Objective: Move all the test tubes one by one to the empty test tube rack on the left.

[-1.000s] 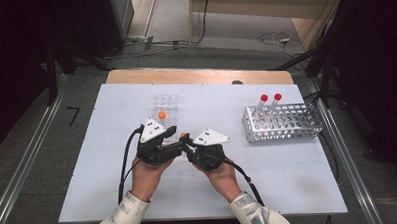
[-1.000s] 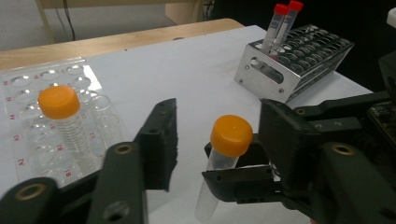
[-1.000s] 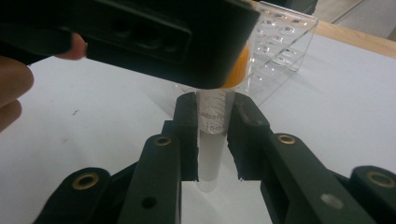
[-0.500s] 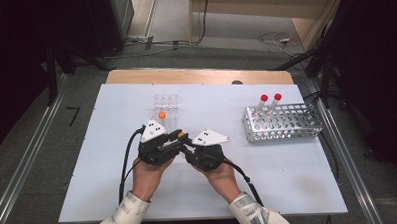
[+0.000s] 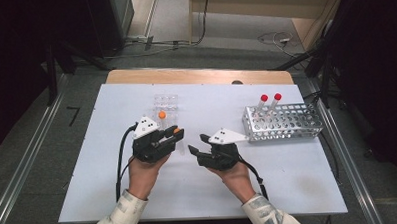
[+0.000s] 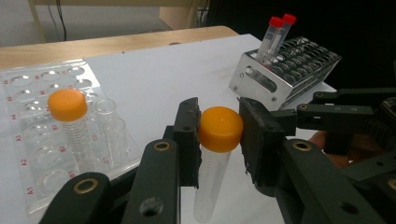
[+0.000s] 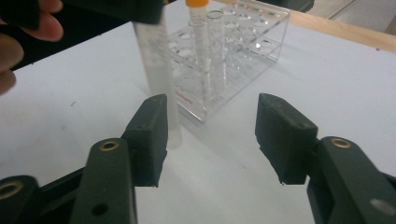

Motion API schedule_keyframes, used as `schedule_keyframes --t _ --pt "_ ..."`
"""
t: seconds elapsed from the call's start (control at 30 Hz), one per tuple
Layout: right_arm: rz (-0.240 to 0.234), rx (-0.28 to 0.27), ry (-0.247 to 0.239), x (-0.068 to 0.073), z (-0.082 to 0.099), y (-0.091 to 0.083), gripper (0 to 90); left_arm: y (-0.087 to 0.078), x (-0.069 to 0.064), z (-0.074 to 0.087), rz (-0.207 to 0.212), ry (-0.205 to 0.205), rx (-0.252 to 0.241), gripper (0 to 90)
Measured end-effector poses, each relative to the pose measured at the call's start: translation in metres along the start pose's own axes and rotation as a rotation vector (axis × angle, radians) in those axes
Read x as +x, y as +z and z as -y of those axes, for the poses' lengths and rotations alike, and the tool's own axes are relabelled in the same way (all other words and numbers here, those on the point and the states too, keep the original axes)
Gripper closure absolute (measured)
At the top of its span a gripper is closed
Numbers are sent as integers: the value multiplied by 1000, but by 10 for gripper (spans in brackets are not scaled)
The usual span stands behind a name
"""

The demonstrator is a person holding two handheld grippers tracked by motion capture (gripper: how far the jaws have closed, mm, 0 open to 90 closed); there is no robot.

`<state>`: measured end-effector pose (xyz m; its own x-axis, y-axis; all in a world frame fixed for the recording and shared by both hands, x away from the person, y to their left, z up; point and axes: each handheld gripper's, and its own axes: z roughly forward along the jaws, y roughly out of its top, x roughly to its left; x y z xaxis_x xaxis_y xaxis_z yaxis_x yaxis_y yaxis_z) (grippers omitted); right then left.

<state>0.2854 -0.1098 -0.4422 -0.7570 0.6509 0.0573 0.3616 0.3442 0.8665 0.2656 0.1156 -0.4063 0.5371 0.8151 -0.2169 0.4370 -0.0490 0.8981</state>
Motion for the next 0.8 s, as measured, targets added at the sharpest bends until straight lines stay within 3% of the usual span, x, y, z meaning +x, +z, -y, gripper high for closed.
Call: schedule_keyframes --t 0.37,0.8 --pt "38 8 15 -18 11 -22 378 -14 10 -14 -36 -13 -37 699" --pt "69 21 54 -33 24 -33 326 -14 39 -38 -119 -45 -40 699"
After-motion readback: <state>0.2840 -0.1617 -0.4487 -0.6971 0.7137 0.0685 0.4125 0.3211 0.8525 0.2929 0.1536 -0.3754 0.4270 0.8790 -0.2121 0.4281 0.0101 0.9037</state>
